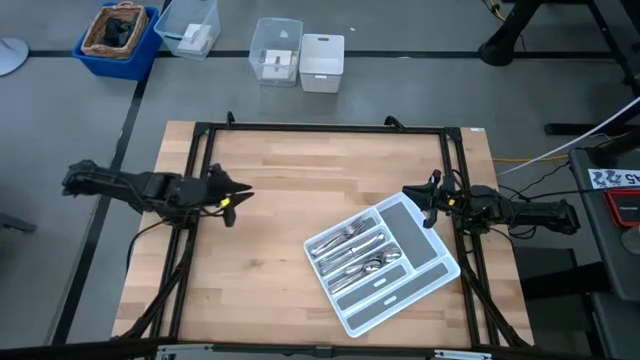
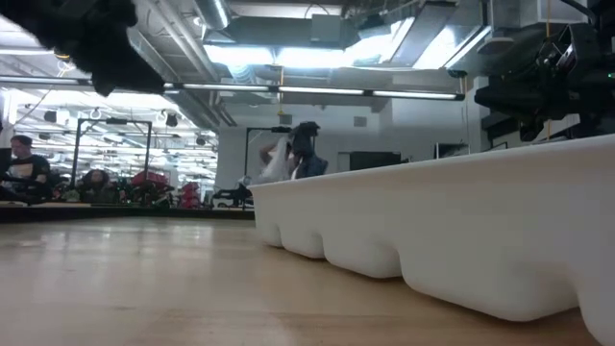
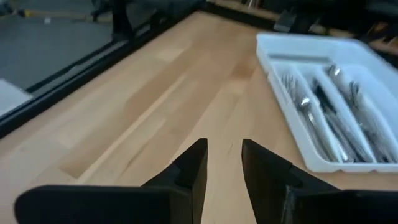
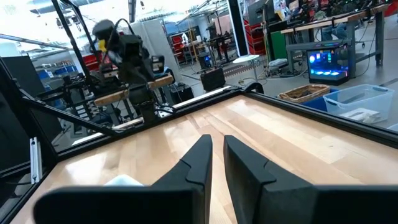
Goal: Sort silverware
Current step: Return to Home Position
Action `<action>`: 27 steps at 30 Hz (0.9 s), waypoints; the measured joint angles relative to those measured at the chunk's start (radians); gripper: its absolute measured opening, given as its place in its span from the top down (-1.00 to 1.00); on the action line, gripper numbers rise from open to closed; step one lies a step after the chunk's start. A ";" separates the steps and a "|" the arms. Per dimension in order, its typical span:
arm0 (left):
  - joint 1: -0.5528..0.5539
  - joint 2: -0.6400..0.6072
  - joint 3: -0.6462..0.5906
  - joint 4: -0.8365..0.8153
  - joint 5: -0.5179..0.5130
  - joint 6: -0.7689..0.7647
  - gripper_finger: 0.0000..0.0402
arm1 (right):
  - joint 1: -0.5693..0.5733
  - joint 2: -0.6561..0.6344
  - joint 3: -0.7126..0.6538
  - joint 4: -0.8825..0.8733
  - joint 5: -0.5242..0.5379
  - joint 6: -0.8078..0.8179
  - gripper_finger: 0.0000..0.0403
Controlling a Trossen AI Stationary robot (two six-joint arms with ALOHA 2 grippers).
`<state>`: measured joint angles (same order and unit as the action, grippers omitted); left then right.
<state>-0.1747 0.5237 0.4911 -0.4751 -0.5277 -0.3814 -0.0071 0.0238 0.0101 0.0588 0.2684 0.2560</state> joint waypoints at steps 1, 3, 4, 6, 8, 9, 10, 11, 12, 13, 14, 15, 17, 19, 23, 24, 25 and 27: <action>0.000 -0.041 -0.040 0.035 0.000 0.012 0.56 | 0.000 0.000 0.000 0.000 0.000 0.000 0.77; 0.000 -0.113 -0.109 0.097 0.000 0.041 0.56 | 0.000 0.000 0.000 0.000 0.000 0.000 0.77; 0.000 -0.151 -0.142 0.123 0.000 0.055 0.56 | 0.000 0.000 0.000 0.000 0.000 0.000 0.77; 0.000 -0.225 -0.198 0.184 0.000 0.098 0.56 | 0.000 0.000 0.000 0.000 0.000 0.000 0.77; 0.000 -0.296 -0.254 0.265 0.000 0.153 0.56 | 0.000 0.000 0.000 0.000 0.000 0.000 0.77; 0.000 -0.332 -0.280 0.306 0.000 0.184 0.56 | 0.000 0.000 0.000 0.000 0.000 0.000 0.77; 0.001 -0.368 -0.306 0.346 0.001 0.211 0.56 | 0.000 0.000 0.000 0.000 0.000 0.000 0.77; 0.001 -0.404 -0.331 0.385 0.001 0.240 0.56 | 0.000 0.000 0.000 0.000 0.000 0.000 0.77; 0.001 -0.438 -0.354 0.423 0.001 0.268 0.56 | 0.000 0.000 0.000 0.000 0.000 0.000 0.77; 0.001 -0.473 -0.374 0.454 0.001 0.292 0.56 | 0.000 0.000 0.000 0.000 0.000 0.000 0.77; 0.001 -0.507 -0.392 0.477 0.001 0.312 0.56 | 0.000 0.000 0.000 0.000 0.000 0.000 0.77; 0.001 -0.525 -0.409 0.500 0.000 0.326 0.56 | 0.000 0.000 0.000 0.000 0.000 0.000 0.77; 0.007 -0.519 -0.430 0.548 0.007 0.340 0.56 | 0.000 0.000 0.000 0.000 0.000 0.000 0.77; 0.018 -0.519 -0.439 0.560 0.018 0.353 0.56 | 0.000 0.000 0.000 0.000 0.000 0.000 0.77; 0.049 -0.519 -0.472 0.571 0.026 0.355 0.56 | 0.000 0.000 0.000 0.000 0.002 0.000 0.77; 0.056 -0.519 -0.482 0.565 0.031 0.351 0.56 | 0.000 0.000 0.000 0.000 0.001 0.000 0.77; 0.063 -0.519 -0.481 0.544 0.037 0.337 0.56 | 0.000 0.000 0.000 0.000 0.001 0.000 0.77; 0.075 -0.501 -0.481 0.544 0.050 0.333 0.56 | 0.000 0.000 0.000 0.000 0.001 0.000 0.77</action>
<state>-0.0993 0.0231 0.0101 0.0687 -0.4773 -0.0487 -0.0069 0.0236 0.0097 0.0586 0.2691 0.2562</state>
